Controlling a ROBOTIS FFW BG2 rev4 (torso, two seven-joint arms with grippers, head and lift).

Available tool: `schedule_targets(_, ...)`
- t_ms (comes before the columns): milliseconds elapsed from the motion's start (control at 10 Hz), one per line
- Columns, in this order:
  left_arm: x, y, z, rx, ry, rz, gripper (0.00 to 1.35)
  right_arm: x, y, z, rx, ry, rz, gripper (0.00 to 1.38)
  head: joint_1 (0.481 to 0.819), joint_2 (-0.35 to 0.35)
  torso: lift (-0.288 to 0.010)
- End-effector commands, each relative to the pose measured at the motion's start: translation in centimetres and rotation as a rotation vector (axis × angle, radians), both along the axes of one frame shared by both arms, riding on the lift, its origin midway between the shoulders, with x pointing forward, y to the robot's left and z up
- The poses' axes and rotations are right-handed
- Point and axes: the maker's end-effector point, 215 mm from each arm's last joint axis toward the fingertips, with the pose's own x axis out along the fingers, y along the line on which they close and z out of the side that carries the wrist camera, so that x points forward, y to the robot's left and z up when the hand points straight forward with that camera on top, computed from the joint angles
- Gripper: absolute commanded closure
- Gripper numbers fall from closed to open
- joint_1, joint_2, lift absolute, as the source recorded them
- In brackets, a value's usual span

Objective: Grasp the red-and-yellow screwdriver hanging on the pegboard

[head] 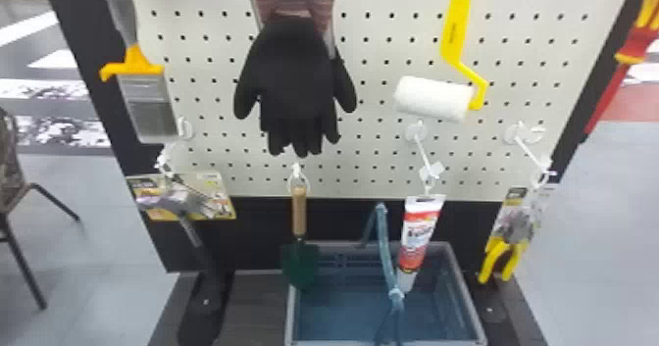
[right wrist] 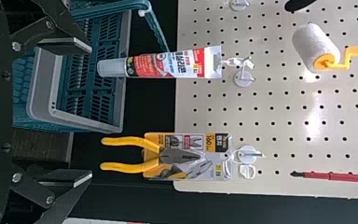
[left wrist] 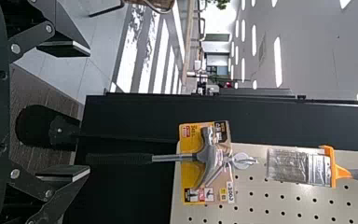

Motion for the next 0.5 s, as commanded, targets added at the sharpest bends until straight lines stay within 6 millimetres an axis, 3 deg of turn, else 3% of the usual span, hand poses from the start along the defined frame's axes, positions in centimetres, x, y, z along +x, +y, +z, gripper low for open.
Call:
schedule_targets(0, 0.0, 0.06, 0.01, 0.001, 0.0, 0.001, 0.38, 0.12, 0.07, 0.43, -0.002, -0.006, 0.001, 0.34, 0.549, 0.0, -0.1)
schedule_targets(400, -0.07, 0.11, -0.03, 0.004, 0.002, 0.001, 0.38, 0.06, 0.11, 0.36, -0.006, -0.002, 0.002, 0.34, 0.549, 0.0, -0.1)
